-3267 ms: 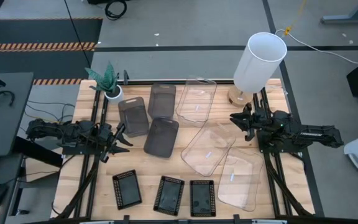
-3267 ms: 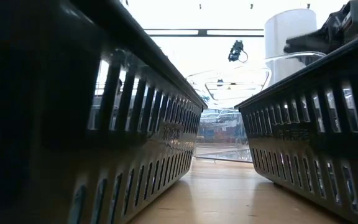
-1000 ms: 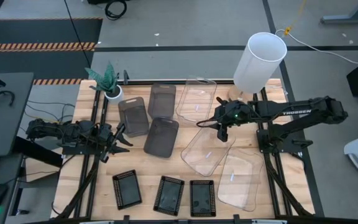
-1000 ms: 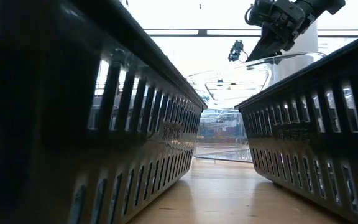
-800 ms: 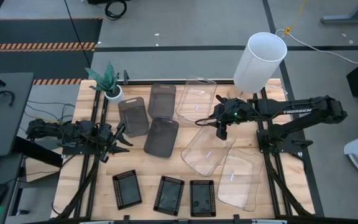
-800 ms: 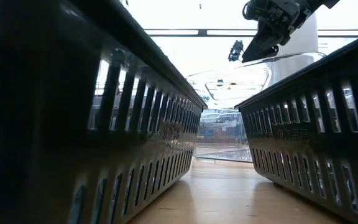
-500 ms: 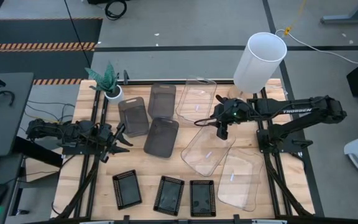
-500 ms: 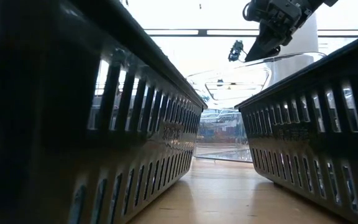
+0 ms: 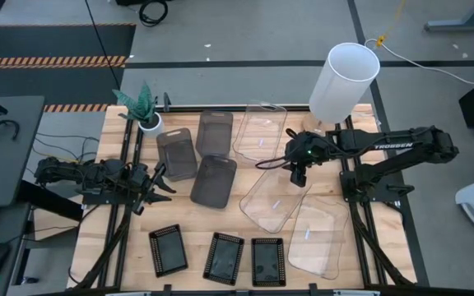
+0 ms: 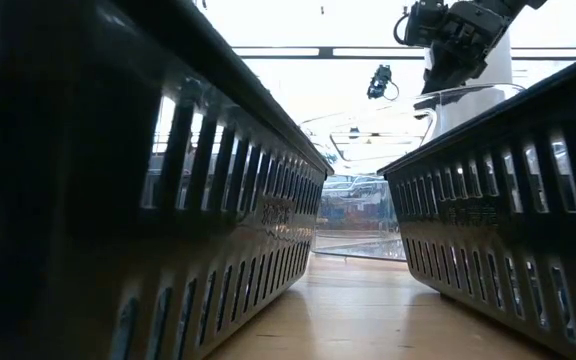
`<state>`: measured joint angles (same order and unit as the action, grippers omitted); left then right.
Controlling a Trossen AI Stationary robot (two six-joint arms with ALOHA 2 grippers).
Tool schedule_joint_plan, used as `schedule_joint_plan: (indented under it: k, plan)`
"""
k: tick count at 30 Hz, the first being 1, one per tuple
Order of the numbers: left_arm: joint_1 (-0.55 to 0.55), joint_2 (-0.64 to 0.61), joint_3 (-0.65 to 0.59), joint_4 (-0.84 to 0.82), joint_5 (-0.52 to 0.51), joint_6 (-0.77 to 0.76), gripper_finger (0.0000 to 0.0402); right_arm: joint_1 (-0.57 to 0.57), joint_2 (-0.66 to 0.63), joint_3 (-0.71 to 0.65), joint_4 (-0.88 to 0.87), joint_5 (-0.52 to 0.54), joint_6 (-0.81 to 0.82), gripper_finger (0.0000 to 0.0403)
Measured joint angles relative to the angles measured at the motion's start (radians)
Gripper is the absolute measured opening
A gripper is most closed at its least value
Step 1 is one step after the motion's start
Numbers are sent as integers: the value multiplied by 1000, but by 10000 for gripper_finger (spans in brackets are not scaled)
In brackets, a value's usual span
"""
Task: Stack baskets by color
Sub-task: Stack the middle transparent bin on the top transparent bin
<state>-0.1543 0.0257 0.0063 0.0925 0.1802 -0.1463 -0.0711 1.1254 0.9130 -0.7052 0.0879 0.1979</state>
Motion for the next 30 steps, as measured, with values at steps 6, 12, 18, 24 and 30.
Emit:
schedule_joint_plan:
  k: [6,12,18,24,30]
  plan:
    - [0,0,0,0,0,0,117,-22,58,111,-179,0,6,154]
    - [0,0,0,1,0,0,117,-54,109,159,-283,29,-52,154]
    - [0,0,0,0,0,0,117,-95,129,157,-308,68,-101,157]
    - [0,0,0,-2,0,0,117,-128,141,152,-315,45,-103,201]
    - [0,0,0,0,0,0,117,-141,166,110,-325,21,-62,251]
